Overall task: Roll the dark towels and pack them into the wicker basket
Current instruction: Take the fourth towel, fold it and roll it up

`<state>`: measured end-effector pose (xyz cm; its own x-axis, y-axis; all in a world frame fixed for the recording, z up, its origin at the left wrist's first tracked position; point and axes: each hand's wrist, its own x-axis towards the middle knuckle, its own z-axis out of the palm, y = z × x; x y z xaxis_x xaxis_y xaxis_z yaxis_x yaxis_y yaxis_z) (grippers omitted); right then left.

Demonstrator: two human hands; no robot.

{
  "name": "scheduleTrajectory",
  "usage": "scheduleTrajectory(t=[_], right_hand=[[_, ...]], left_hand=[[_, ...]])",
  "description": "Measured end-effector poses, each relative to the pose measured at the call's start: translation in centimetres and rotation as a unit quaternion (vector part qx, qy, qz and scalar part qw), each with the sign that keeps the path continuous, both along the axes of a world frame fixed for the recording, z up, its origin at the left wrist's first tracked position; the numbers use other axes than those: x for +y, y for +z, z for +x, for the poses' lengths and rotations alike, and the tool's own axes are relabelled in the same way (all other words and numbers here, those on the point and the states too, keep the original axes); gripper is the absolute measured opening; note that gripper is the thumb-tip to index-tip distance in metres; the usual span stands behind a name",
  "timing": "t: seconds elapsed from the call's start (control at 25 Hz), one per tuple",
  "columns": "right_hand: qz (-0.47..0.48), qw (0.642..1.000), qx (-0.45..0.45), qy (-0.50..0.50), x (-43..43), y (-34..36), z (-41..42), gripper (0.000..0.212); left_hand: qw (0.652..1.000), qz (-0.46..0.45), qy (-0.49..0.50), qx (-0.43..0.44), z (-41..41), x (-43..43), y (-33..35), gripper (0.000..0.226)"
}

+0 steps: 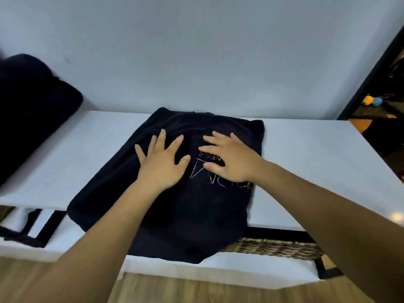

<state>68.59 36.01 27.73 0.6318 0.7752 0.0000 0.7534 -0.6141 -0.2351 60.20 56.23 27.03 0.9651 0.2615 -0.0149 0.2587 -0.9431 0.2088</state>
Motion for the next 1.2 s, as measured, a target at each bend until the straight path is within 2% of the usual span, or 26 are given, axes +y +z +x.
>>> scheduleTrajectory(t=[0.08, 0.2, 0.4, 0.56, 0.8, 0.92, 1.0, 1.08, 1.16, 1.2], right_hand=[[-0.057, 0.998, -0.007, 0.023, 2.5, -0.2, 2.1, 0.060], [-0.093, 0.995, -0.023, 0.016, 4.6, -0.4, 4.5, 0.064], [-0.071, 0.995, -0.018, -0.065, -0.8, -1.0, 4.8, 0.063], [-0.048, 0.983, 0.003, -0.178, -9.0, -0.7, 2.1, 0.081], [-0.059, 0.937, -0.012, -0.344, -16.2, -1.2, -3.4, 0.058], [-0.100, 0.918, -0.010, -0.383, -16.9, -0.7, -4.8, 0.058], [-0.148, 0.909, -0.030, -0.389, -16.5, 0.0, -4.7, 0.057], [-0.166, 0.902, -0.068, -0.392, -15.8, 0.8, -3.7, 0.056], [-0.109, 0.921, -0.103, -0.360, -14.9, 1.0, -2.7, 0.057], [-0.051, 0.937, -0.109, -0.328, -14.3, 0.9, -2.3, 0.061]], left_hand=[[0.997, 0.007, 0.057, -0.043, -4.7, 1.0, -0.4, 0.060], [0.982, 0.032, 0.162, -0.092, -12.2, -1.3, -2.2, 0.057], [0.991, -0.022, 0.123, -0.042, -12.3, -5.8, -3.1, 0.068], [1.000, 0.007, 0.003, 0.029, -6.7, -5.2, -1.0, 0.069], [0.975, 0.038, -0.191, 0.104, 4.3, -8.3, 0.4, 0.071], [0.958, 0.034, -0.252, 0.135, 4.8, -9.6, 2.2, 0.065], [0.976, 0.030, -0.199, 0.083, 0.0, -8.7, 1.7, 0.064], [0.998, 0.039, -0.040, 0.013, -6.6, -6.3, 0.0, 0.068], [0.993, 0.021, 0.111, 0.014, -12.3, -4.2, -1.5, 0.075], [0.990, 0.009, 0.142, 0.016, -13.4, -3.7, -2.0, 0.078]])
